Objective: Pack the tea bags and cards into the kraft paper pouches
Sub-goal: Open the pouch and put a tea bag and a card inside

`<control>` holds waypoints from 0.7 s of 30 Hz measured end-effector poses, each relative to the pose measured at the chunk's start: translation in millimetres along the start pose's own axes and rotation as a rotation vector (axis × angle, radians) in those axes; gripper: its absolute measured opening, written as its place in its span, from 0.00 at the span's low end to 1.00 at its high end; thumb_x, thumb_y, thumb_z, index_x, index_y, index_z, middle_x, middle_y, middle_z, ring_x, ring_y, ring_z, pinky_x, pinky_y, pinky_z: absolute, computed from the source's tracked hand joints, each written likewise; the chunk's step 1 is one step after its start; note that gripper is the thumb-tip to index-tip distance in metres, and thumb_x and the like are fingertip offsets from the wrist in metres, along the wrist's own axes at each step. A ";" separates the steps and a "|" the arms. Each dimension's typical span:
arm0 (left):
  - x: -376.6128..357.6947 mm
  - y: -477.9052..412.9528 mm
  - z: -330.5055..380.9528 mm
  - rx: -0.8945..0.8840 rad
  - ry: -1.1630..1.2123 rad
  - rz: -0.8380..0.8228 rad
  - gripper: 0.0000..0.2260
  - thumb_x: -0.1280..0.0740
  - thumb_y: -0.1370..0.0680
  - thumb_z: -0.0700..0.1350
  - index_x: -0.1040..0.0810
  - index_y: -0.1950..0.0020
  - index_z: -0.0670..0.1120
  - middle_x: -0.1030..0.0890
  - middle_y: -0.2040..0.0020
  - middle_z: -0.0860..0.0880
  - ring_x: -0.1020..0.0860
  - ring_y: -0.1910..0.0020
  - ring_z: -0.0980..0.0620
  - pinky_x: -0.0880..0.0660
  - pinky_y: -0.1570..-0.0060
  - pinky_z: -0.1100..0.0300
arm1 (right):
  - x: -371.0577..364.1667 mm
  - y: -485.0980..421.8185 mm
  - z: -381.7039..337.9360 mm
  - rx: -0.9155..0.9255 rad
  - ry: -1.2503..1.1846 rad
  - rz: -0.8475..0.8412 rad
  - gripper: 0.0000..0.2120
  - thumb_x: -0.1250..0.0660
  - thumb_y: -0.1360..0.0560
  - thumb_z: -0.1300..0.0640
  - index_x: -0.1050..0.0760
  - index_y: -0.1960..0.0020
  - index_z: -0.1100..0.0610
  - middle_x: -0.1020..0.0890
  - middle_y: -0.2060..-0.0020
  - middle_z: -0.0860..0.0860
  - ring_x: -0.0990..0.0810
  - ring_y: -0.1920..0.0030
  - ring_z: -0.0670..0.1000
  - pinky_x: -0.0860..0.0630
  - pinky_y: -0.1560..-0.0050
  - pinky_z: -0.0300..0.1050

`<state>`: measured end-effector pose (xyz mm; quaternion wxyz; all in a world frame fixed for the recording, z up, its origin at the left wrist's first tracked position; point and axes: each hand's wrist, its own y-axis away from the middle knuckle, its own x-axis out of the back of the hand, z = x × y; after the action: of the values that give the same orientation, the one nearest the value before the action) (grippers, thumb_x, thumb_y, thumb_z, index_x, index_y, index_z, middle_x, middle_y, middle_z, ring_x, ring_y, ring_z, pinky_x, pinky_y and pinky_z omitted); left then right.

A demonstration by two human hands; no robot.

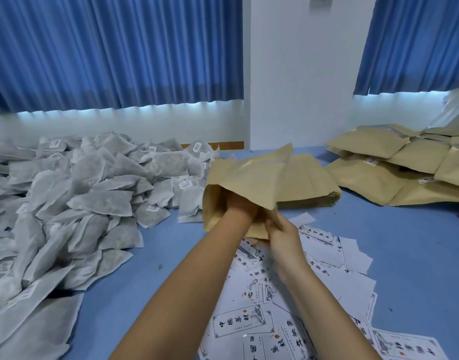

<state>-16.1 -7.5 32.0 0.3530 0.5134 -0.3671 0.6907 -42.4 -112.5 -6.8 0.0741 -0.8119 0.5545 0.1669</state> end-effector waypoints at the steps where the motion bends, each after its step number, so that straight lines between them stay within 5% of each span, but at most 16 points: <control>1: -1.1 4.3 -0.2 -0.061 -0.091 -0.035 0.19 0.48 0.17 0.47 0.40 0.27 0.43 0.36 0.27 0.42 0.38 0.29 0.45 0.43 0.29 0.55 | 2.2 -2.5 -2.2 -0.029 -0.005 0.019 0.15 0.46 0.18 0.66 0.22 0.44 0.57 0.18 0.55 0.52 0.20 0.58 0.52 0.22 0.68 0.37; 4: 7.5 27.2 10.0 -0.270 -0.133 -0.030 0.15 0.44 0.19 0.43 0.29 0.33 0.41 0.26 0.36 0.41 0.27 0.38 0.43 0.32 0.42 0.56 | 11.4 -11.9 -8.8 -0.096 -0.052 0.108 0.09 0.43 0.20 0.67 0.25 0.52 0.59 0.20 0.59 0.55 0.22 0.60 0.50 0.24 0.74 0.36; 6: 17.3 49.7 15.4 -0.546 -0.056 0.178 0.09 0.39 0.23 0.37 0.21 0.47 0.39 0.21 0.51 0.42 0.22 0.52 0.45 0.26 0.53 0.56 | 16.2 -15.9 -8.2 -0.144 -0.096 0.124 0.12 0.43 0.22 0.69 0.26 0.57 0.58 0.21 0.67 0.52 0.24 0.64 0.50 0.28 0.77 0.36; 8: 12.7 76.1 -2.9 -0.898 0.006 0.234 0.07 0.37 0.27 0.37 0.22 0.64 0.39 0.24 0.67 0.44 0.26 0.67 0.47 0.30 0.68 0.55 | 20.0 -18.5 -6.0 -0.201 -0.121 0.125 0.14 0.45 0.24 0.71 0.29 0.63 0.57 0.25 0.73 0.51 0.27 0.70 0.49 0.31 0.77 0.36; 10: 1.2 94.0 -27.2 -1.049 -0.078 0.170 0.10 0.39 0.26 0.39 0.24 0.65 0.41 0.26 0.67 0.46 0.28 0.68 0.47 0.30 0.70 0.55 | 22.6 -21.0 -6.1 -0.257 -0.200 0.117 0.13 0.45 0.23 0.71 0.28 0.59 0.59 0.23 0.70 0.53 0.24 0.69 0.49 0.27 0.72 0.39; 12: -4.4 99.9 -47.6 -0.971 -0.143 -0.063 0.11 0.39 0.21 0.47 0.21 0.57 0.43 0.23 0.58 0.48 0.25 0.57 0.50 0.25 0.59 0.52 | 24.2 -25.1 -6.3 -0.278 -0.269 0.119 0.10 0.45 0.21 0.71 0.27 0.47 0.62 0.20 0.59 0.55 0.21 0.60 0.52 0.24 0.63 0.44; 15: -0.7 92.0 -74.6 -0.694 0.217 -0.423 0.13 0.28 0.27 0.53 0.20 0.45 0.53 0.24 0.42 0.56 0.30 0.41 0.60 0.32 0.40 0.64 | 22.9 -27.0 -6.2 -0.287 -0.291 0.130 0.14 0.44 0.21 0.70 0.31 0.37 0.61 0.21 0.48 0.58 0.22 0.57 0.52 0.24 0.62 0.46; 18: 0.4 85.7 -88.1 -0.602 0.181 -0.524 0.23 0.24 0.31 0.51 0.24 0.38 0.57 0.27 0.41 0.58 0.33 0.43 0.62 0.37 0.48 0.75 | 21.1 -26.1 -4.9 -0.307 -0.296 0.128 0.17 0.43 0.21 0.69 0.33 0.33 0.62 0.22 0.43 0.60 0.21 0.56 0.53 0.24 0.61 0.46; 21: -3.4 85.6 -81.6 -0.549 0.205 -0.536 0.19 0.24 0.31 0.45 0.22 0.42 0.52 0.24 0.50 0.51 0.29 0.55 0.57 0.32 0.56 0.68 | 21.7 -25.3 -5.2 -0.317 -0.291 0.118 0.16 0.44 0.20 0.69 0.32 0.34 0.63 0.22 0.48 0.58 0.22 0.57 0.53 0.24 0.56 0.47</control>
<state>-126.1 21.9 -0.2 0.6797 0.4062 -0.3537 0.4979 -10.8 -123.6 -11.2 0.0147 -0.7468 0.5514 0.3716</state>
